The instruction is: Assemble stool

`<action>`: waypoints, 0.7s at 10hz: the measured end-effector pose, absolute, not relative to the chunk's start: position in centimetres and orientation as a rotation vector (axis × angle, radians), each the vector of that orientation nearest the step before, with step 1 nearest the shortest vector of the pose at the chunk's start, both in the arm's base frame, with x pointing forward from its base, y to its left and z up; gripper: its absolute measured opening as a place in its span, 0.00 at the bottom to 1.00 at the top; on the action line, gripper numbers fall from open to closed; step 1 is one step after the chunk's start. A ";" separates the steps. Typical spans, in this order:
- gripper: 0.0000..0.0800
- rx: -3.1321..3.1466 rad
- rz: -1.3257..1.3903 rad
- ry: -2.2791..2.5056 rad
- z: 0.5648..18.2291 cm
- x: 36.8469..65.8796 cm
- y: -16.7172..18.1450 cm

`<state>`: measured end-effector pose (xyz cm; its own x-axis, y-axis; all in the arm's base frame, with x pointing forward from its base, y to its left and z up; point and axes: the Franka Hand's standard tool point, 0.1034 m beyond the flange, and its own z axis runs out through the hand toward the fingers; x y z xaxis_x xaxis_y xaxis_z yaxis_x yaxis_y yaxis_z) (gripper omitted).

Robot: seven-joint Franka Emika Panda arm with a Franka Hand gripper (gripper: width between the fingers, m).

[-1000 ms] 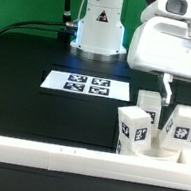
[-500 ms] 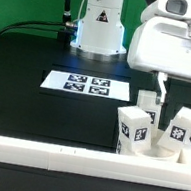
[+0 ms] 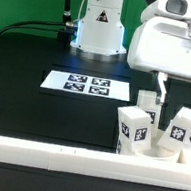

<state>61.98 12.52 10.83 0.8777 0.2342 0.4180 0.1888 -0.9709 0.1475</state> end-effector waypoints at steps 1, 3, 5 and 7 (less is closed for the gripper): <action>0.81 2.976 0.630 0.292 12.4 62.3 12.2; 0.81 3.013 0.470 0.238 12.6 62.2 11.3; 0.81 3.052 0.163 0.146 13.3 62.9 10.6; 0.81 3.042 0.093 0.133 12.9 62.9 10.6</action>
Offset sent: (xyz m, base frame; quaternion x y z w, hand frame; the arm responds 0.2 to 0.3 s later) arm 0.0079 0.0045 0.0097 0.0742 -0.2587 0.0730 0.9603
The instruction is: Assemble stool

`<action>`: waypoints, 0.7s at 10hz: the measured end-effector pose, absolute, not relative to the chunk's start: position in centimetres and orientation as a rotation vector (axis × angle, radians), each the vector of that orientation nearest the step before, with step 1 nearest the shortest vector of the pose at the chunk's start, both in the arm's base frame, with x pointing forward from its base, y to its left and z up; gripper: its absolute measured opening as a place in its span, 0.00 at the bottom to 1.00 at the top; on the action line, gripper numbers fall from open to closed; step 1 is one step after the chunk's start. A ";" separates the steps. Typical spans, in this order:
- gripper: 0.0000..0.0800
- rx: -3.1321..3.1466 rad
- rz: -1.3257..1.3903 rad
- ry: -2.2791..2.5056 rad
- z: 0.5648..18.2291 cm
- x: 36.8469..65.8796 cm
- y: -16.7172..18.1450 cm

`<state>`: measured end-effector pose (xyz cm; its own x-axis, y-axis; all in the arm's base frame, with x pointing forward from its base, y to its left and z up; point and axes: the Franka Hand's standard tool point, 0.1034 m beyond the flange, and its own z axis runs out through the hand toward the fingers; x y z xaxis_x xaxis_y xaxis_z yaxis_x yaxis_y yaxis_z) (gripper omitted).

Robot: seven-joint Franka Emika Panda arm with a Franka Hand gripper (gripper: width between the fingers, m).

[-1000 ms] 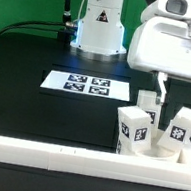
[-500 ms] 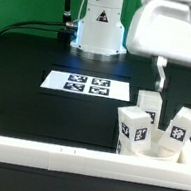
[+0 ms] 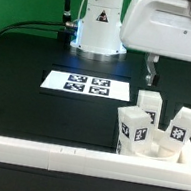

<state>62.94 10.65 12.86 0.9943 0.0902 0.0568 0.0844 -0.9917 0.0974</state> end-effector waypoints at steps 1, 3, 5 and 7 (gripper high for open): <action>0.81 3.041 0.098 0.155 12.9 63.0 10.5; 0.81 3.061 0.093 0.143 12.8 63.0 10.5; 0.81 3.046 0.062 0.381 12.8 63.3 10.0; 0.81 3.001 0.059 0.551 12.9 63.4 9.9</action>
Offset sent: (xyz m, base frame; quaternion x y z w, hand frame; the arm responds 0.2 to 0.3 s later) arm 0.0050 0.0256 -0.0080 0.1110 -0.0216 -0.0858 0.9899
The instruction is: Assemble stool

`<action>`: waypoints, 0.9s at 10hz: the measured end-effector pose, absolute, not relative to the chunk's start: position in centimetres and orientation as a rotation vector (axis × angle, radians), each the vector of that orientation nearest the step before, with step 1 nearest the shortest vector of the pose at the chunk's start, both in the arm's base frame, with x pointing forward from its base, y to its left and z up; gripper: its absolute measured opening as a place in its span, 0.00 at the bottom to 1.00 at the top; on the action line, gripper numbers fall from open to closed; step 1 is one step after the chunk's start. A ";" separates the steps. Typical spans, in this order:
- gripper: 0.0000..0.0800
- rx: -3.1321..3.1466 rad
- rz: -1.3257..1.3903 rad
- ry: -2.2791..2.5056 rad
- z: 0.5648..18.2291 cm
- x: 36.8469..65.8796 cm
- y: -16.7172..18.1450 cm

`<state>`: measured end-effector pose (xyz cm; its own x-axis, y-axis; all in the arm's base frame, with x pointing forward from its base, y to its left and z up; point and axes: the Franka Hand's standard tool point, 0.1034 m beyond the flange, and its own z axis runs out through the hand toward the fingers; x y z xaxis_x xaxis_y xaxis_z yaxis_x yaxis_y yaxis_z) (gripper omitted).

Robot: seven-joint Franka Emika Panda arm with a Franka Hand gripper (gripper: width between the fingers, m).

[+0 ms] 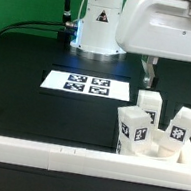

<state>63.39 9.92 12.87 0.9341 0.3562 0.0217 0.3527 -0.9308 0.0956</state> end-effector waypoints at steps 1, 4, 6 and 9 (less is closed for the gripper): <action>0.81 2.976 0.054 0.628 12.9 63.4 9.7; 0.81 2.730 0.029 1.120 12.4 63.8 11.3; 0.81 2.686 0.035 1.207 12.5 64.2 13.3; 0.81 2.645 0.028 1.288 12.6 64.3 12.9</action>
Offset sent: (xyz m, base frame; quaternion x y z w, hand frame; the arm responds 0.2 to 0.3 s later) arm 0.0151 0.0376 -0.0085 -0.0355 0.0005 -0.2793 0.9596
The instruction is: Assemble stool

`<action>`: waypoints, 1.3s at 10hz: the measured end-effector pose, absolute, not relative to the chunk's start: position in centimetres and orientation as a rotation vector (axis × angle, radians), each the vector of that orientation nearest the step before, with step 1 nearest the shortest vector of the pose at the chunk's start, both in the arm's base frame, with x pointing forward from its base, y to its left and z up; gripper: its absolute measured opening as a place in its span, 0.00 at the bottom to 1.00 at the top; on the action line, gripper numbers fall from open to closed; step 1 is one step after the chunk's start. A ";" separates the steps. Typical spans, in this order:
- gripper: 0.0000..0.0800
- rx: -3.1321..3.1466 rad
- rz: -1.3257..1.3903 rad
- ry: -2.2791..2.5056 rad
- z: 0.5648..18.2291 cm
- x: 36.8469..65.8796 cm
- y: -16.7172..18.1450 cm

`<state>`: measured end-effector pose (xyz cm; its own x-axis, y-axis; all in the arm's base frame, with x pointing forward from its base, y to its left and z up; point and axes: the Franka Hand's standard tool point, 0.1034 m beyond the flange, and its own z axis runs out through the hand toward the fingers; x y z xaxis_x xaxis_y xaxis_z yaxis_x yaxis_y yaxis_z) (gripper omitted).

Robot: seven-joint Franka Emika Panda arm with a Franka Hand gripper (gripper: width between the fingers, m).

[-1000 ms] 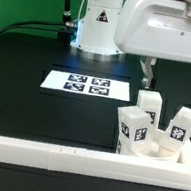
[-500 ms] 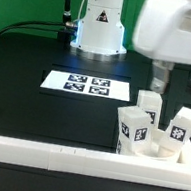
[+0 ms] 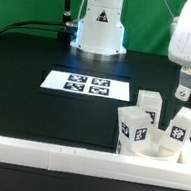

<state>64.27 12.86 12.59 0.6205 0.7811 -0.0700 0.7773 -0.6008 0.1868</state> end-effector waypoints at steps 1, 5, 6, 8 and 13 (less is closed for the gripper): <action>0.81 2.645 0.028 1.287 12.6 64.3 12.8; 0.81 2.662 -0.196 1.273 11.0 63.8 12.7; 0.81 2.657 -0.200 1.271 10.4 64.0 13.0; 0.81 2.659 -0.196 1.263 9.7 64.0 12.8; 0.45 2.727 -0.151 1.048 8.8 64.1 12.9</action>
Offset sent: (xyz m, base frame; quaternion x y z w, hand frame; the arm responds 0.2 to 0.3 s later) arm 0.0003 0.0241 -0.0187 0.1454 -0.0659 -0.0301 0.9867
